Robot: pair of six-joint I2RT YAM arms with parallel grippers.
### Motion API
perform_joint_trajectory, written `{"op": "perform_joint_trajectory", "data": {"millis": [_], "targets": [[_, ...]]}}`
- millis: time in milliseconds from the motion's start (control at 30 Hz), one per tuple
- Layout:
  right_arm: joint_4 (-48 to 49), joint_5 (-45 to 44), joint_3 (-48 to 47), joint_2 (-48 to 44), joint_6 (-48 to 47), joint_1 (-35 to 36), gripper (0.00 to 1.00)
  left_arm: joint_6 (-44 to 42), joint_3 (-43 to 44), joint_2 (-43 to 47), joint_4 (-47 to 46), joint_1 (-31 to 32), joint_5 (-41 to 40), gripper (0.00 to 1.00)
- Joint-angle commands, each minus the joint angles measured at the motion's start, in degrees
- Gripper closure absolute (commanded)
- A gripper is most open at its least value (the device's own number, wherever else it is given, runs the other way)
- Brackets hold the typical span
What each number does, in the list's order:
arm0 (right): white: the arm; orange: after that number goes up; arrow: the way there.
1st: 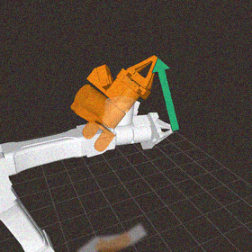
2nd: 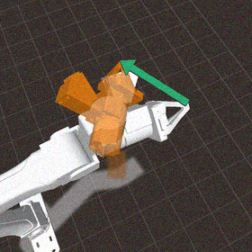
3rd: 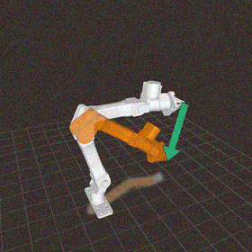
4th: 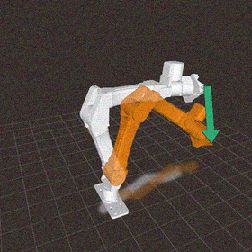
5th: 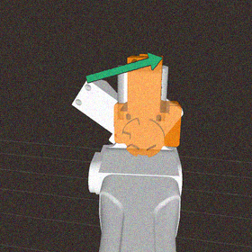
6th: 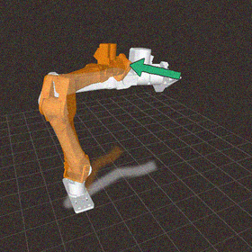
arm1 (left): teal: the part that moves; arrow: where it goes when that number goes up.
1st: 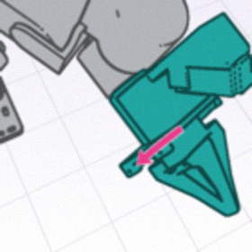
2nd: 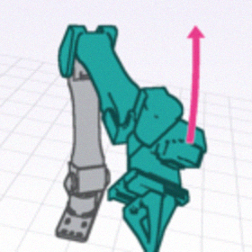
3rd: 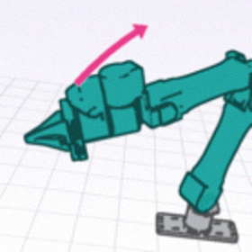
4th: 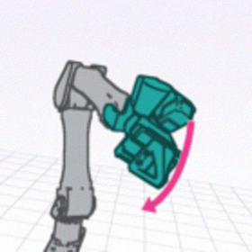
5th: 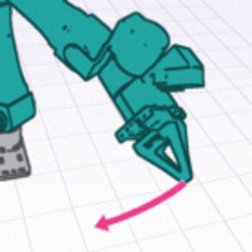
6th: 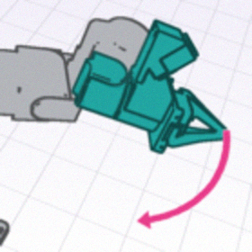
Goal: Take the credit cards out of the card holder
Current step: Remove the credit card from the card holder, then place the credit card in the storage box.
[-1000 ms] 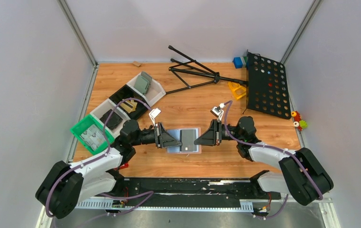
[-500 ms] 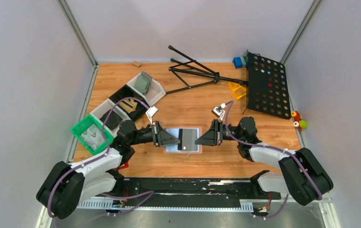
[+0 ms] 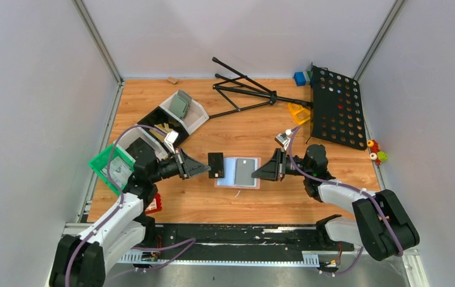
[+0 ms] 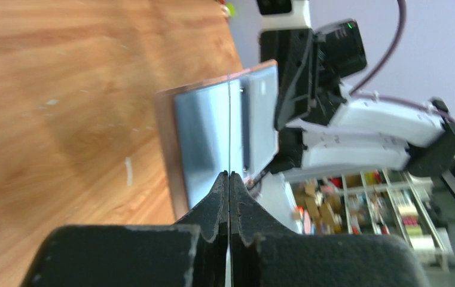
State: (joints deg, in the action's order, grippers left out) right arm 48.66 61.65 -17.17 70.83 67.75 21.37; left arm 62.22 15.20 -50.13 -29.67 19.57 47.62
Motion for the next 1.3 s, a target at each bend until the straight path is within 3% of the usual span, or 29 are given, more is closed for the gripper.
{"op": "perform_joint_trajectory", "data": {"millis": [0, 133, 500, 700, 1100, 1267], "targets": [[-2.6, 0.7, -1.8, -0.3, -3.8, -3.1, 1.00, -11.9, 5.0, 4.5, 20.9, -5.5, -3.8, 1.00], [-4.2, 1.2, -3.3, 1.7, -5.9, -4.6, 1.00, -13.9, 7.7, 4.6, 26.5, -9.4, -5.6, 1.00], [-26.6, -2.2, -11.8, 1.8, -22.0, -4.7, 1.00, -25.7, 22.1, 1.5, 46.5, -28.7, -13.6, 1.00], [-34.4, -2.9, -16.1, 1.3, -27.3, -4.7, 1.00, -31.1, 29.5, -2.7, 55.8, -36.0, -23.4, 1.00], [-36.1, -4.2, -16.6, 1.3, -29.0, -4.5, 1.00, -28.9, 28.5, -12.1, 48.5, -37.3, -37.3, 1.00], [-35.4, -4.1, -16.8, 1.7, -28.2, -4.2, 1.00, -29.5, 25.9, -11.8, 45.5, -37.7, -42.8, 1.00]]}}
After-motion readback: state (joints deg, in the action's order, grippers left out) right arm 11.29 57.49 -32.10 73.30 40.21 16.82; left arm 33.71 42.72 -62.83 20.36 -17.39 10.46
